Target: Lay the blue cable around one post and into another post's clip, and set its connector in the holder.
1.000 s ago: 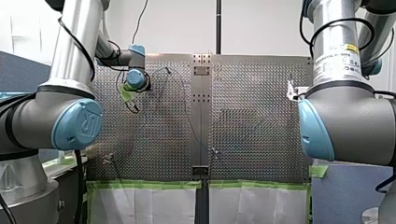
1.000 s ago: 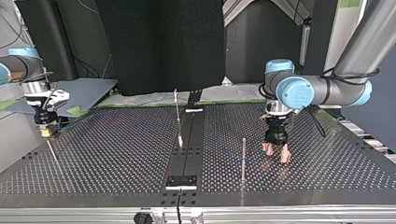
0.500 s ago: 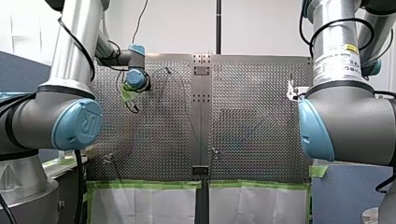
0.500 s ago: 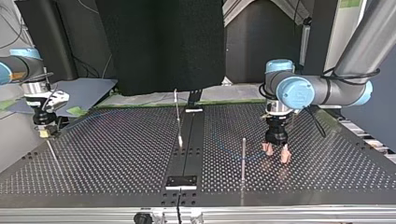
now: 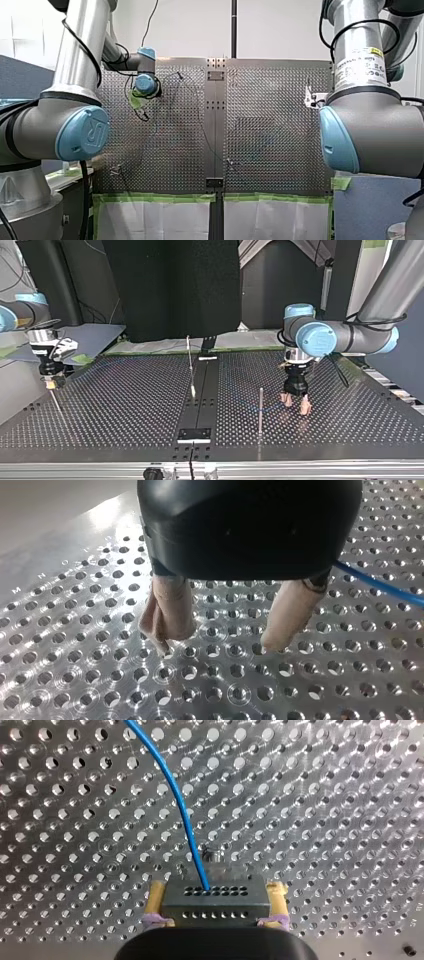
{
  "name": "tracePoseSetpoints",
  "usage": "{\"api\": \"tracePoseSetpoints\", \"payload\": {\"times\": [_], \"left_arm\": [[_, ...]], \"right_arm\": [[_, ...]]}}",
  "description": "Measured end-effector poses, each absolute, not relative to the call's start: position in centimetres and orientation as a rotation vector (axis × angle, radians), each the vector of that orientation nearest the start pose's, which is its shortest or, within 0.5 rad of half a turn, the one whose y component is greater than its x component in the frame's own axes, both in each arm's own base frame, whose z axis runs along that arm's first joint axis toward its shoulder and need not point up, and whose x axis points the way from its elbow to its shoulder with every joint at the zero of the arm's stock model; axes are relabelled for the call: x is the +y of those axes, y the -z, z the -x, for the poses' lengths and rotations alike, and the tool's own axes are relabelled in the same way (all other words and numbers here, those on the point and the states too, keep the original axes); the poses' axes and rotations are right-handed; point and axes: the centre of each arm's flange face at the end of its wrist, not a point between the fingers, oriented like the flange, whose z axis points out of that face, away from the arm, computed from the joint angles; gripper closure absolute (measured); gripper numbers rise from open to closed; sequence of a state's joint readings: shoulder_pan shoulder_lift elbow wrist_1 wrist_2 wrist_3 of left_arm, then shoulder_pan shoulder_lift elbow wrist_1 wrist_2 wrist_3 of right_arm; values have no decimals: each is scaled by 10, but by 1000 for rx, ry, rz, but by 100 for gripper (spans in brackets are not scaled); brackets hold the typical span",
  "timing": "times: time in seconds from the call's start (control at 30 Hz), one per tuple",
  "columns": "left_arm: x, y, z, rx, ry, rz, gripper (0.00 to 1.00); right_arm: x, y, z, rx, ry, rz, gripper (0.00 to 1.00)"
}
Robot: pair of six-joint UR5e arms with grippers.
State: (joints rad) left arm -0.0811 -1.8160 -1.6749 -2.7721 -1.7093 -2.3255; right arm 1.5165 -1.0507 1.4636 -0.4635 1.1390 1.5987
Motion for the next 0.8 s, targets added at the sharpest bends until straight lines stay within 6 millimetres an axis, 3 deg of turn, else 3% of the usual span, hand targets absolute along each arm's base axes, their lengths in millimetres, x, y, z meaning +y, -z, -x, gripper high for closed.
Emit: {"api": "tracePoseSetpoints", "payload": {"times": [0.8], "left_arm": [[-164, -343, -561, 1447, 551, 625, 0]], "right_arm": [[-676, -277, -142, -1008, -1506, -1411, 100]]}}
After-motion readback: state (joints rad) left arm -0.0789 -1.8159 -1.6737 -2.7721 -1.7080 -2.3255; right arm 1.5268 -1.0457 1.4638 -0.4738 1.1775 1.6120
